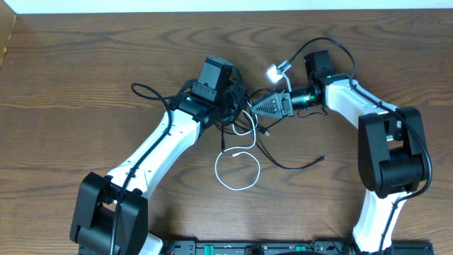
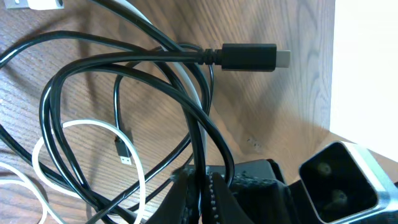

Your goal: Untangle cables

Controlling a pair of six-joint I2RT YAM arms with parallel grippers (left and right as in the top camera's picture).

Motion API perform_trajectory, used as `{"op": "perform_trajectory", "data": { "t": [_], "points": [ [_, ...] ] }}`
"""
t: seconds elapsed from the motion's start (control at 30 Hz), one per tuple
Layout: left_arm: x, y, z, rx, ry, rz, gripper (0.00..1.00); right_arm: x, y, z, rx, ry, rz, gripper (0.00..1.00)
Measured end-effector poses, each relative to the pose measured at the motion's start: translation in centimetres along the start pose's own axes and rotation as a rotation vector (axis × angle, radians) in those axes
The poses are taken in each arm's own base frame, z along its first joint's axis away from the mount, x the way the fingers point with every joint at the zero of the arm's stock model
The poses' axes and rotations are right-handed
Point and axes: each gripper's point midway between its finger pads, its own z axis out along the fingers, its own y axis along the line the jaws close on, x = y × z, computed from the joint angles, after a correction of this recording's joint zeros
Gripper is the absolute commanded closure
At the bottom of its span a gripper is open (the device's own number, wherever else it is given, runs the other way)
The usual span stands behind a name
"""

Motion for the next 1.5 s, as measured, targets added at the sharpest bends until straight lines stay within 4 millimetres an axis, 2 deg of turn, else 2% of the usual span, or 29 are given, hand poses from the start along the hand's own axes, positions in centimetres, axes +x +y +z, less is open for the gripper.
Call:
{"op": "perform_trajectory", "data": {
  "t": [0.23,0.4,0.67,0.73,0.77,0.9,0.93,1.07,1.2,1.23,1.3,1.5],
  "points": [
    [0.0,0.0,0.0,0.000,0.000,-0.008,0.92,-0.2,0.6,0.2,-0.035,-0.007,-0.016,0.61],
    [0.2,-0.3,0.0,0.014,0.012,-0.012,0.92,-0.1,1.0,1.0,-0.049,0.007,-0.034,0.69],
    [0.8,-1.3,-0.1,0.053,0.053,-0.001,0.92,0.1,1.1,1.5,-0.046,0.020,-0.042,0.98],
    [0.8,-1.2,-0.1,0.052,0.051,0.000,0.91,0.0,1.0,1.4,-0.045,0.019,-0.032,0.99],
    [0.8,-1.2,-0.1,0.053,0.049,0.005,0.88,0.0,1.0,1.3,-0.043,0.016,-0.026,0.99],
    [0.7,-1.3,-0.1,0.056,0.042,0.075,0.50,-0.1,0.6,0.8,-0.028,0.007,0.009,0.99],
    [0.7,-1.3,-0.1,0.056,0.042,0.097,0.49,-0.2,0.5,0.6,-0.023,0.004,0.015,0.99],
    [0.4,-1.0,-0.1,0.047,0.035,0.168,0.49,-0.4,0.0,-0.3,-0.005,-0.013,0.035,0.99],
    [-0.8,0.3,-0.4,0.000,0.024,0.169,0.50,-0.5,-0.1,-0.4,-0.001,-0.016,0.037,0.99],
    [-1.4,0.8,-0.5,-0.016,0.018,0.158,0.56,-0.4,-0.1,-0.4,0.000,-0.015,0.039,0.99],
    [-2.2,1.6,-0.7,-0.044,0.008,0.144,0.60,-0.4,-0.1,-0.4,0.000,-0.015,0.042,0.99],
    [-2.6,3.4,-0.9,-0.112,0.013,0.137,0.65,-0.4,-0.1,-0.4,0.000,-0.015,0.050,0.99]
  ]
}}
